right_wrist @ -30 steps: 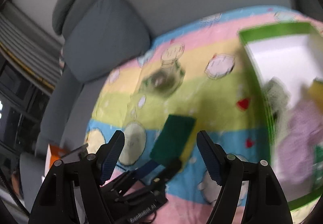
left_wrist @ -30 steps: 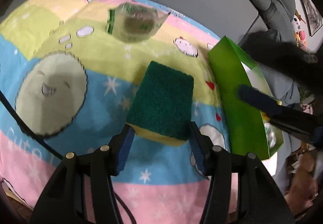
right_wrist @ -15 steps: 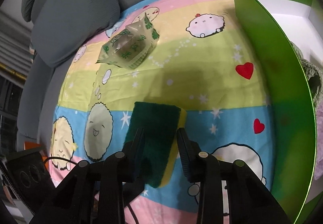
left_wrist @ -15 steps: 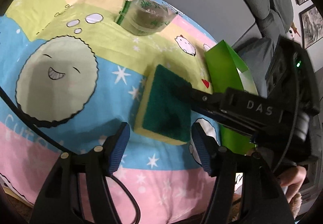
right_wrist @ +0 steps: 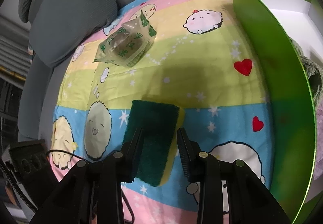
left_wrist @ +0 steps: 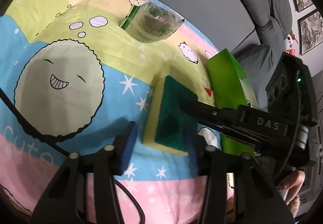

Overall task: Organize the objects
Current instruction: 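Lift the flat sponge off the blanket with the right gripper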

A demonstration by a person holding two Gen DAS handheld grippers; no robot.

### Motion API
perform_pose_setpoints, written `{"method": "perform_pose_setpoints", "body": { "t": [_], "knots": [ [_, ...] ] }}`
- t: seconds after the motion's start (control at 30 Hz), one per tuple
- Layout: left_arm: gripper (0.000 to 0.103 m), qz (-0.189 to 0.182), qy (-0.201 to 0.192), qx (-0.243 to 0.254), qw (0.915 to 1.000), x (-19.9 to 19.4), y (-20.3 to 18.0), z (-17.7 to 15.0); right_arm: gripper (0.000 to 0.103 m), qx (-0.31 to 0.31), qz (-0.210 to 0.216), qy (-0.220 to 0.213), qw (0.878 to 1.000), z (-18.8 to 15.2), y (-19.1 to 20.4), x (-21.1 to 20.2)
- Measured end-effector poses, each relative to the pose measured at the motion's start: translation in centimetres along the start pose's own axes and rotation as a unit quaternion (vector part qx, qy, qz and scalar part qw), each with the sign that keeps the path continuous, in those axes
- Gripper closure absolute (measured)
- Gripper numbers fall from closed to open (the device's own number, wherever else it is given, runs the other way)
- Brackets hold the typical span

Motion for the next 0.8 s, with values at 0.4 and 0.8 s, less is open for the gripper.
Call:
{"method": "perform_pose_setpoints", "body": {
  "t": [0.4,0.8],
  "knots": [
    [0.072,-0.011,0.000,0.011,0.9999,0.8,-0.1,-0.4,0.055,-0.022,-0.023,0.008,0.999,-0.5,0.8,1.6],
    [0.073,-0.014,-0.036,0.042,0.9984,-1.1,-1.7,-0.7,0.050,-0.035,-0.021,-0.018,0.999,-0.8,2.2,0.4]
  ]
}}
Point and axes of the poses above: each gripper's, at about its wrist camera, not at the fingertips, and x roughly the way its jaws point, y to its left, z to its top, the point moved 2 cm from there along x, roughly the way its jaws point, and after that the axes turned 7 degrees about z, right-handed, at the moved point
